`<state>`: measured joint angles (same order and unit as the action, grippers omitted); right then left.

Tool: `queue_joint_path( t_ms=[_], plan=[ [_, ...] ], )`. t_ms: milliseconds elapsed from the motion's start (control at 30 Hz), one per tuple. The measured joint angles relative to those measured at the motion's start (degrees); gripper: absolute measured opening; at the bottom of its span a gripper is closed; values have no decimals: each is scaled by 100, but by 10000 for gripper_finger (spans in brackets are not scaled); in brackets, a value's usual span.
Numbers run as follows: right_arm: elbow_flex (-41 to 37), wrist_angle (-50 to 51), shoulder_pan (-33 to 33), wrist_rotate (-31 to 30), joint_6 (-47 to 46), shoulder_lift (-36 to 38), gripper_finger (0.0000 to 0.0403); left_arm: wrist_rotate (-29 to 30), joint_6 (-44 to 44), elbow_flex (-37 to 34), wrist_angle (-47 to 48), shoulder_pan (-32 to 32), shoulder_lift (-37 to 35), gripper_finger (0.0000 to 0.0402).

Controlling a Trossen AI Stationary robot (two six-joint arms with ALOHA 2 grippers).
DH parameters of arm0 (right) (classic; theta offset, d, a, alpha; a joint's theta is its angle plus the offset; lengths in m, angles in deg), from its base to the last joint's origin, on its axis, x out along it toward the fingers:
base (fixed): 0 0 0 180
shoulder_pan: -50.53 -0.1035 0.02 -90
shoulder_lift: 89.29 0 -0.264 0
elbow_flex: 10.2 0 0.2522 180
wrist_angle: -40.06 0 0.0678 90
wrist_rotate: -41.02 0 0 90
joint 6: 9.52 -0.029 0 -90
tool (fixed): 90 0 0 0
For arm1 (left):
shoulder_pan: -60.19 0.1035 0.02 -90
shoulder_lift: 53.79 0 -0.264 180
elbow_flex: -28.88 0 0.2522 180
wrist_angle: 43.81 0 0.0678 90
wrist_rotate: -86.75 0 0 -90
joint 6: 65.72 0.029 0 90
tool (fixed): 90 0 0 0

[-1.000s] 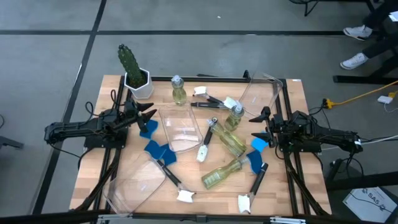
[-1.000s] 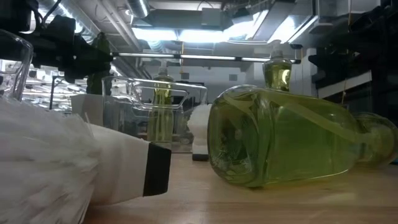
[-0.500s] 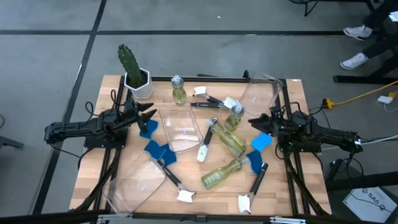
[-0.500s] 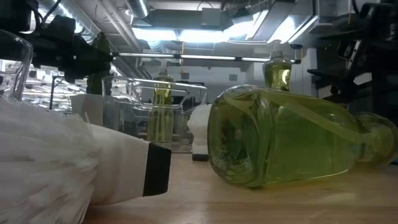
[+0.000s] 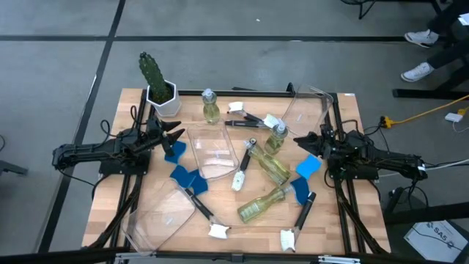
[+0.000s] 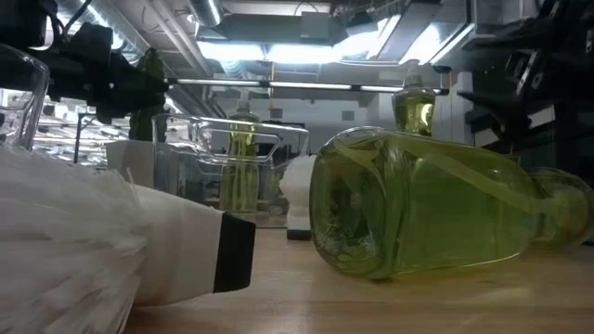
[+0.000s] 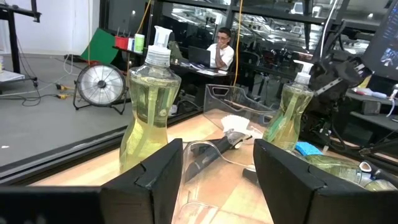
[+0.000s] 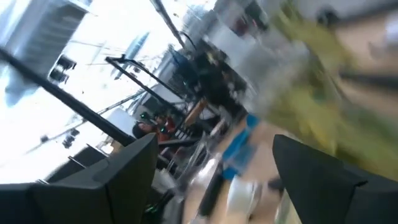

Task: Pick & Place Kitchen Sink Supplies
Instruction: Put the green dish soap into the top right transparent bin

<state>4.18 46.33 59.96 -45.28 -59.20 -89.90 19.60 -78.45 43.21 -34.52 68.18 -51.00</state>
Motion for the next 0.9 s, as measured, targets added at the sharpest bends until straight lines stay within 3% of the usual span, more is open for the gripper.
queue_joint_path(
  t_ms=[133, 267, 333, 500, 633, 733, 900],
  plan=[
    [552, 157, 0, -221, 1567, -306, 314, 0, 0, -2, -1, 0, -1, 190],
    [1492, 958, 0, -609, 3776, -958, 314, 0, 0, -2, 0, -2, -2, 189],
    [1932, 1358, 0, -774, 4404, -1394, 314, 0, -1, -1, -1, 0, -1, 189],
    [2578, 1586, 0, -826, 4560, -2620, 314, 0, 0, -1, -2, -2, -1, 191],
    [2636, 1120, 0, -834, 4471, -3405, 314, 0, 0, -2, -1, -2, -1, 191],
    [2634, 721, 2, -976, 4125, -3787, 314, 0, -1, 0, -1, -1, -2, 190],
    [2641, 372, 2, -1535, 4355, -4135, 314, 0, 0, 1, 0, 0, 0, 189]
  ],
)
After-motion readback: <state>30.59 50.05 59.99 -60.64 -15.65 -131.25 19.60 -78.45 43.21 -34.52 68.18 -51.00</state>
